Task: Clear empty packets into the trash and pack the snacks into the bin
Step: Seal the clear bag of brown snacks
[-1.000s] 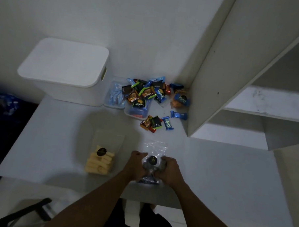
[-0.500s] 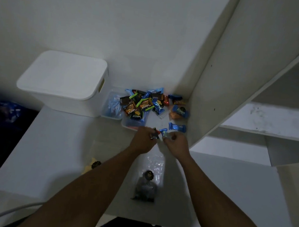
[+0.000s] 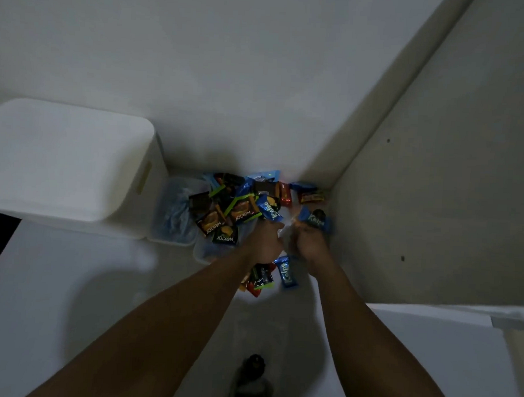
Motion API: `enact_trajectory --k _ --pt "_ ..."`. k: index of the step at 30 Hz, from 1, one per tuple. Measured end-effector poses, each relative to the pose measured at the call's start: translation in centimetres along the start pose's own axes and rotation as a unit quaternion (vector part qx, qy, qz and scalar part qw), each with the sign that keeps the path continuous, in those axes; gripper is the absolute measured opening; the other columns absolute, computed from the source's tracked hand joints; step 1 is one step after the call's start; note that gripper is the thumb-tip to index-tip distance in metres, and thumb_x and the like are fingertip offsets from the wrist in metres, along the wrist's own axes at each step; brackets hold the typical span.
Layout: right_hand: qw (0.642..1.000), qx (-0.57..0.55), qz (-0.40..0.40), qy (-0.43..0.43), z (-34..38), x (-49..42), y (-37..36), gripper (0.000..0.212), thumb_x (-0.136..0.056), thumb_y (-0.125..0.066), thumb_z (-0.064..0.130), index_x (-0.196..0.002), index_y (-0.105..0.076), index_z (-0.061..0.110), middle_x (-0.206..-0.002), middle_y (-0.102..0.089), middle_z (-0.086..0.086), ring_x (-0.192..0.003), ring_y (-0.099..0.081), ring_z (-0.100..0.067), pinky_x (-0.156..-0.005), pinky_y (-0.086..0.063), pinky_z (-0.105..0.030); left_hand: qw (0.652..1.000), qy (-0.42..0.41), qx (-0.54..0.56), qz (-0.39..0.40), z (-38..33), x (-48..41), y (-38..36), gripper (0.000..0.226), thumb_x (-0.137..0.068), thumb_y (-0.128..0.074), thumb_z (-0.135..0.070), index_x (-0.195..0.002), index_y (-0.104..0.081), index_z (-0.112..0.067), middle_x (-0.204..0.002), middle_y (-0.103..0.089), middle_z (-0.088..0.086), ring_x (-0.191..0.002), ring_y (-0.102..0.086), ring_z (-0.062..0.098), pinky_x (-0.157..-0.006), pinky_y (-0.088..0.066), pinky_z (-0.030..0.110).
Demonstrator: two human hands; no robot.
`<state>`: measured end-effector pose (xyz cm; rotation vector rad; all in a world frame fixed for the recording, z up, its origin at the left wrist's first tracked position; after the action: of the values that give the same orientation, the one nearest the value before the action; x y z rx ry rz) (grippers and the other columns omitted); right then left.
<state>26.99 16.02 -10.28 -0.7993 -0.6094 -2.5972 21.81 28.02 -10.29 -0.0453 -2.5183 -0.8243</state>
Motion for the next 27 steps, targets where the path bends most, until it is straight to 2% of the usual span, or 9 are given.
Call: enact_trajectory --k 2,5,10,13,15,17,19,22,27 --pt "0.998 -0.041 0.012 -0.045 -0.2 -1.0 -0.3 0.026 -0.101 -0.048 0.014 -0.079 -0.053 0.026 -0.081 -0.056 0.005 -0.071 -0.056 -0.012 -0.073 -0.052 -0.035 1.0 -0.005 -0.004 0.011 0.2 -0.4 -0.1 0.031 -0.082 -0.048 -0.01 -0.097 -0.07 0.005 -0.104 -0.07 0.024 -0.094 -0.063 0.035 -0.082 -0.048 0.038" --pt "0.987 -0.13 0.008 -0.095 -0.3 -2.0 -0.8 0.016 -0.097 -0.052 0.013 -0.083 -0.058 0.02 -0.076 -0.059 0.001 -0.061 -0.057 -0.013 -0.053 -0.049 -0.026 0.999 -0.012 -0.024 0.034 0.1 -0.6 -0.2 0.042 -0.09 -0.049 -0.008 -0.129 -0.057 0.003 -0.132 -0.059 0.022 -0.124 -0.052 0.036 -0.102 -0.039 0.036" --pt "0.981 -0.166 0.029 -0.1 0.0 -1.8 -1.4 0.023 -0.096 -0.046 0.007 -0.076 -0.057 0.005 -0.059 -0.056 -0.009 -0.041 -0.051 -0.016 -0.049 -0.041 -0.026 0.995 0.034 0.097 0.012 0.2 -0.9 -0.8 0.037 -0.094 -0.045 0.009 -0.126 -0.054 -0.008 -0.108 -0.065 0.016 -0.091 -0.063 0.025 -0.079 -0.053 0.036" --pt "0.972 -0.211 0.031 -0.101 -0.2 -1.5 -1.2 0.025 -0.101 -0.041 0.011 -0.09 -0.063 0.007 -0.073 -0.065 -0.01 -0.058 -0.059 -0.016 -0.047 -0.039 -0.023 0.99 0.044 0.137 -0.003 -0.1 -0.7 -1.0 0.048 -0.096 -0.042 0.013 -0.14 -0.044 -0.005 -0.094 -0.061 0.009 -0.066 -0.054 0.007 -0.051 -0.043 0.01" --pt "0.974 -0.197 0.037 -0.104 -0.2 -1.4 -1.2 0.022 -0.1 -0.046 0.009 -0.091 -0.066 0.01 -0.082 -0.068 -0.011 -0.074 -0.059 -0.021 -0.053 -0.041 -0.027 0.989 0.044 0.138 -0.011 -0.3 -0.6 -1.1 0.048 -0.096 -0.04 0.011 -0.143 -0.04 0.0 -0.101 -0.062 0.017 -0.065 -0.053 0.009 -0.05 -0.039 0.009" --pt "0.976 -0.184 0.044 -0.111 -0.3 -0.9 -1.5 0.017 -0.096 -0.05 0.007 -0.093 -0.066 0.011 -0.088 -0.068 -0.011 -0.08 -0.058 -0.022 -0.055 -0.044 -0.027 0.986 0.08 0.147 -0.017 -0.2 -0.8 -1.2 0.05 -0.097 -0.041 0.007 -0.147 -0.037 -0.002 -0.112 -0.063 0.022 -0.083 -0.062 0.026 -0.057 -0.041 0.017" --pt "0.974 -0.194 0.039 -0.112 -0.3 -0.6 -1.7 0.017 -0.091 -0.051 0.006 -0.097 -0.066 0.009 -0.094 -0.065 -0.016 -0.083 -0.055 -0.025 -0.058 -0.043 -0.03 0.988 0.093 0.124 -0.025 -0.1 -1.2 -1.3 0.046 -0.097 -0.044 0.004 -0.142 -0.045 -0.003 -0.121 -0.062 0.024 -0.106 -0.062 0.039 -0.071 -0.046 0.025" --pt "0.971 -0.212 0.019 -0.114 -0.6 -0.7 -1.7 0.019 -0.089 -0.048 0.002 -0.095 -0.065 0.007 -0.09 -0.065 -0.016 -0.075 -0.058 -0.025 -0.058 -0.042 -0.03 0.994 0.074 0.061 -0.049 0.0 -1.4 -1.3 0.04 -0.093 -0.049 -0.001 -0.131 -0.056 0.004 -0.128 -0.059 0.023 -0.116 -0.057 0.038 -0.089 -0.047 0.031" --pt "0.961 -0.254 0.012 -0.105 -1.0 -0.5 -1.7 0.019 -0.095 -0.052 0.009 -0.083 -0.066 0.01 -0.069 -0.067 -0.005 -0.062 -0.06 -0.017 -0.05 -0.049 -0.024 0.997 0.03 0.047 -0.047 0.7 -1.3 -2.5 0.028 -0.093 -0.048 -0.006 -0.105 -0.07 0.007 -0.103 -0.07 0.026 -0.092 -0.066 0.039 -0.083 -0.055 0.047"
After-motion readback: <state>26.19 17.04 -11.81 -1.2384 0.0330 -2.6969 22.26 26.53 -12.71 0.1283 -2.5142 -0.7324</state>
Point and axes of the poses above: each hand's wrist, its own x-axis away from the middle knuckle, its own y-axis out of the back of the hand, z = x × y, the point moved 1 cm from there along -x, towards the middle knuckle
